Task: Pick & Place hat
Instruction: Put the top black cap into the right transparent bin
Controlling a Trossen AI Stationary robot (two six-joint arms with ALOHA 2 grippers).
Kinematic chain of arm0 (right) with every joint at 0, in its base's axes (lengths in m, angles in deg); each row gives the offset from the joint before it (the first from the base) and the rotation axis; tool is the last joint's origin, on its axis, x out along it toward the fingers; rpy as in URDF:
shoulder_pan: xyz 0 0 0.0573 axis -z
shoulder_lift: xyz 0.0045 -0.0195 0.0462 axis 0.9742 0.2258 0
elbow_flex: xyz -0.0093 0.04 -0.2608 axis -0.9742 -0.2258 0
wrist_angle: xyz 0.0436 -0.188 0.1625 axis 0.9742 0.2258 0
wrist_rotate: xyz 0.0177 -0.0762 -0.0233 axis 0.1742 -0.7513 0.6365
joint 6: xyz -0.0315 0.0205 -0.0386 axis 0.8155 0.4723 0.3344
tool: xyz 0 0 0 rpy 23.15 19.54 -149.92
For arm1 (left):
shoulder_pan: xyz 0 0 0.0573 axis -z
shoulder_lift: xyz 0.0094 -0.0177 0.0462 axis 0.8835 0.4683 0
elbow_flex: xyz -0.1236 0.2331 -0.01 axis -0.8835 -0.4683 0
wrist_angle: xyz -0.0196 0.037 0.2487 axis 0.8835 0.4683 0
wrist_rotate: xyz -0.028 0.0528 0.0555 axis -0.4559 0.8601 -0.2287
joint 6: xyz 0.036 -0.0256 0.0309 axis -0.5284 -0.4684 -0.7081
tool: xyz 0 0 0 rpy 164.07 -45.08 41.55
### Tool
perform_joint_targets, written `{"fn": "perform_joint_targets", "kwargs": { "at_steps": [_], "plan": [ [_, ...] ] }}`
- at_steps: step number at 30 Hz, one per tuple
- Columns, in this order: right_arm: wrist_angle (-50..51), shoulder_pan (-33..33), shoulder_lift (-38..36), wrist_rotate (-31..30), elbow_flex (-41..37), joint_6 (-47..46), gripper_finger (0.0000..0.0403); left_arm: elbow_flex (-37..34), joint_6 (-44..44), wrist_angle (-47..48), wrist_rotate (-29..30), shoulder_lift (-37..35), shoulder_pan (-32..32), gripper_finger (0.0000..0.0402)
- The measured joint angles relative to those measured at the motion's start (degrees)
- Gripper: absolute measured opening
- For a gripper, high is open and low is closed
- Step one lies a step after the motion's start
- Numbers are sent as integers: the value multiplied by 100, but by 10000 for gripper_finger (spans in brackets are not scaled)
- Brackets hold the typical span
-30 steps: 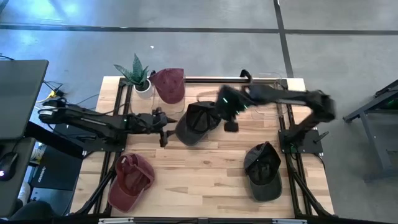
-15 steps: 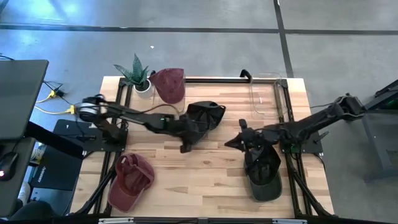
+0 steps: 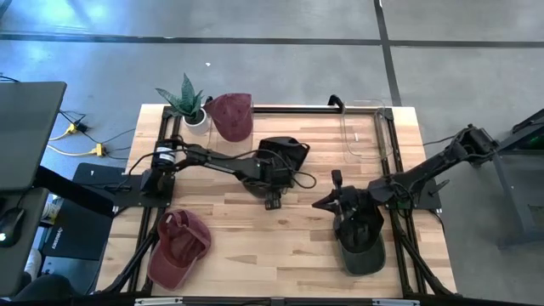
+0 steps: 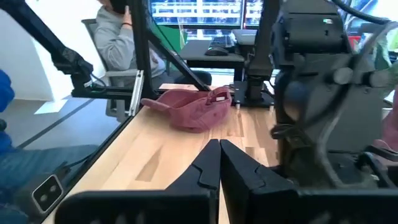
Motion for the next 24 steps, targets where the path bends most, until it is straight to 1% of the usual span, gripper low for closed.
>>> {"fn": "perform_joint_targets", "kwargs": {
  "at_steps": [4, 7, 8, 9, 10, 11, 13, 15, 17, 19, 20, 22, 24],
  "plan": [
    [4, -103, 2, -45, 0, 72, 4, 5, -4, 22, 21, 5, -49, 127],
    [19, -184, 2, -253, 0, 132, 4, 5, -206, 22, 359, 5, -67, 62],
    [29, -209, 2, -267, 0, 138, 3, 5, -314, 34, 525, 5, -67, 37],
    [35, -234, 2, -269, 0, 147, 2, 14, -427, 87, 691, 4, -64, 21],
    [68, -267, 0, -240, 0, 147, 1, 53, -486, 187, 790, 2, -63, 12],
    [132, -318, -20, -202, 0, 147, 2, 125, -501, 303, 822, 3, -63, 12],
    [186, -450, -94, -152, 0, 149, 3, 306, -507, 615, 812, 5, -65, 15],
    [180, -626, -231, -146, 1, 154, 4, 420, -599, 762, 747, -73, -59, 6],
    [177, -823, -381, -149, 20, 274, 2, 431, -637, 783, 474, -333, -47, 4],
    [162, -1041, -523, -153, 26, 469, 1, 388, -760, 507, -14, -718, -87, 4],
    [149, -1165, -589, -199, 26, 586, 2, 310, -822, 309, -394, -948, -114, 3],
    [149, -1394, -690, -297, 26, 818, 4, 43, -884, -120, -1371, -1492, -237, 2],
    [103, -1592, -729, -440, 26, 1068, 4, -318, -871, -870, -2129, -1972, -373, 2]
  ]
}}
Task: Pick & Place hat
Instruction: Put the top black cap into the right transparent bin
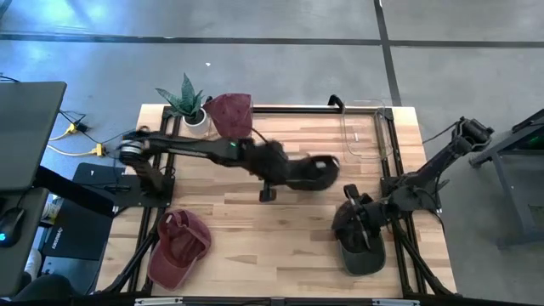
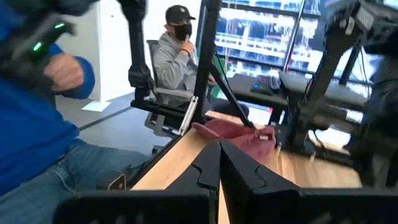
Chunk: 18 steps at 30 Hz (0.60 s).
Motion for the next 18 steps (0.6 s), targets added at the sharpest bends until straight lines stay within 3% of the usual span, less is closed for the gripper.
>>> {"fn": "perform_joint_targets", "kwargs": {
  "at_steps": [3, 7, 13, 15, 18],
  "plan": [
    [-145, -231, -8, -118, 0, 320, 1, -787, 0, -1123, -815, -673, -185, 1],
    [-427, -378, -8, 13, 0, 604, 4, -2117, -2, -3408, -1626, -1303, -315, 1],
    [-1437, -138, -1, 528, 0, 1011, 6, -3646, 36, -7148, -2767, -1422, -330, 0],
    [-1810, 41, -11, 581, 18, 1032, 10, -3866, 139, -7839, -2975, -1424, -330, 0],
    [-1437, 304, -73, 509, 387, 1090, 31, -3982, 251, -7958, -3012, -1422, -328, 0]
  ]
}}
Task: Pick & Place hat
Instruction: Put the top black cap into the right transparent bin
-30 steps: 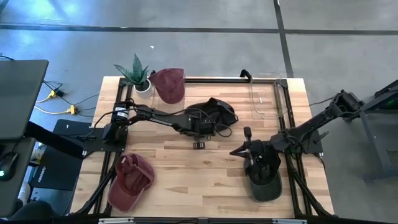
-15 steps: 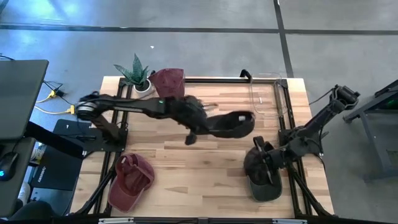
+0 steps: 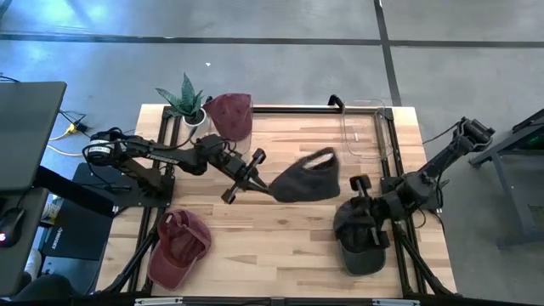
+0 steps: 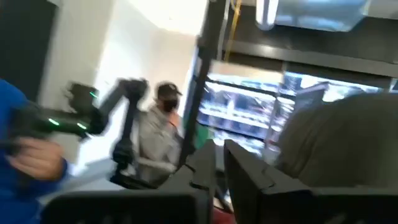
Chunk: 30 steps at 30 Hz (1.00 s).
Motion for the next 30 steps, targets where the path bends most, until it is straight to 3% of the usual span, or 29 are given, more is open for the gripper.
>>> {"fn": "perform_joint_targets", "kwargs": {
  "at_steps": [3, 7, 12, 16, 24, 27, 30],
  "plan": [
    [1221, 223, -17, -345, 761, 114, 73, -7, 40, -9, -40, 1, -2, 0],
    [3684, 409, 221, -1101, 2179, 46, 143, -7, 47, -11, 46, 0, -2, 0],
    [6192, 465, 1078, -2026, 3736, -103, 227, -7, 45, -5, 532, 0, -2, 0],
    [7687, 446, 1944, -2893, 4672, -107, 275, -7, 46, -5, 578, 0, -2, 0],
    [9713, 80, 3301, -5373, 5771, -445, 293, -7, 47, 28, 599, 0, -2, 0],
    [10305, -97, 3468, -5743, 5998, -929, 286, -7, 49, 41, 673, 0, -2, 0],
    [10866, -249, 3480, -5688, 6195, -1574, 274, -7, 49, 42, 720, 0, -2, 0]
  ]
}}
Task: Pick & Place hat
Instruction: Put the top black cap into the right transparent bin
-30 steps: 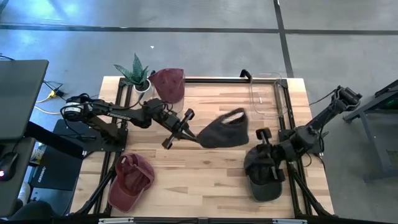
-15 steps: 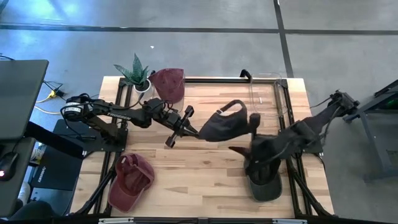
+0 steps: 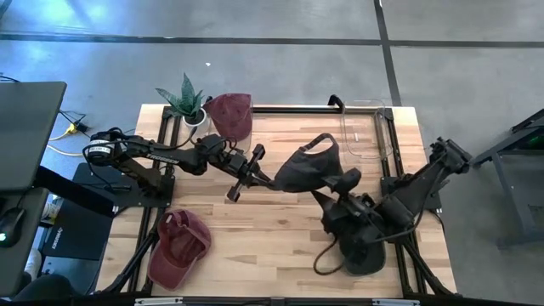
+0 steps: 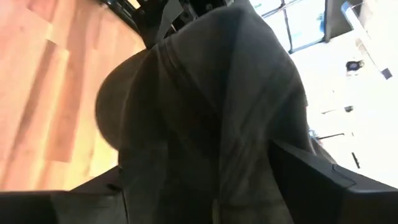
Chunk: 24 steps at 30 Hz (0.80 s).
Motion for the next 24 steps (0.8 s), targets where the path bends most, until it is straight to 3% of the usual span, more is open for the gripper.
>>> {"fn": "perform_joint_targets", "kwargs": {
  "at_steps": [9, 18, 24],
  "plan": [
    [2423, -139, -203, 786, 606, -2127, 240, 2, 13, 4, 13, 0, 0, 0],
    [1495, 168, -198, 775, 95, -863, 180, 2, 15, 4, 113, 0, 0, 0],
    [1372, 551, -201, 877, 66, -784, 80, 4, 12, 12, -243, 0, 0, 0]
  ]
}}
